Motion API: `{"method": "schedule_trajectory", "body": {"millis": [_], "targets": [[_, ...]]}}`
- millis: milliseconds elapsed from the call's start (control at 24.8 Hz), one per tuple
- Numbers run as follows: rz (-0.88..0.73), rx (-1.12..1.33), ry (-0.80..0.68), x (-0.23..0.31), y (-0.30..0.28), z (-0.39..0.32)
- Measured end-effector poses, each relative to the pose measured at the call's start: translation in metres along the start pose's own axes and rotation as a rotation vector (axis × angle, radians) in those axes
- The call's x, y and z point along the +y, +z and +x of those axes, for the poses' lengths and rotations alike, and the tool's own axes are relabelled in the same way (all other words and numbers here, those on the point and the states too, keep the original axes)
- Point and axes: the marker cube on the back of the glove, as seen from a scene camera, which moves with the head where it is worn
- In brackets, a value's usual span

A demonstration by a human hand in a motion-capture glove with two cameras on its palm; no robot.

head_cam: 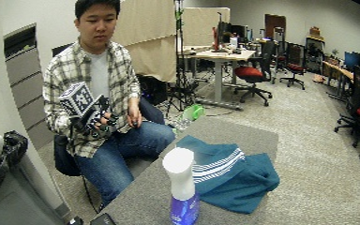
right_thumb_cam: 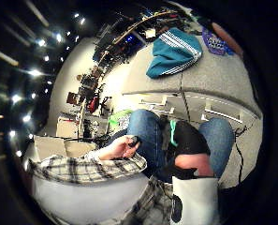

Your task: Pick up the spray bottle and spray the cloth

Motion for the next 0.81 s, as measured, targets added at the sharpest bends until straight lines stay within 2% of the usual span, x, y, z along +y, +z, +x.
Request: {"method": "schedule_trajectory", "body": {"millis": [606,808], "targets": [[0.068,-0.052,0.061,-0.096,-0.012,0.059],[0.088,-0.099,0.105,-0.153,-0.010,0.099]]}}
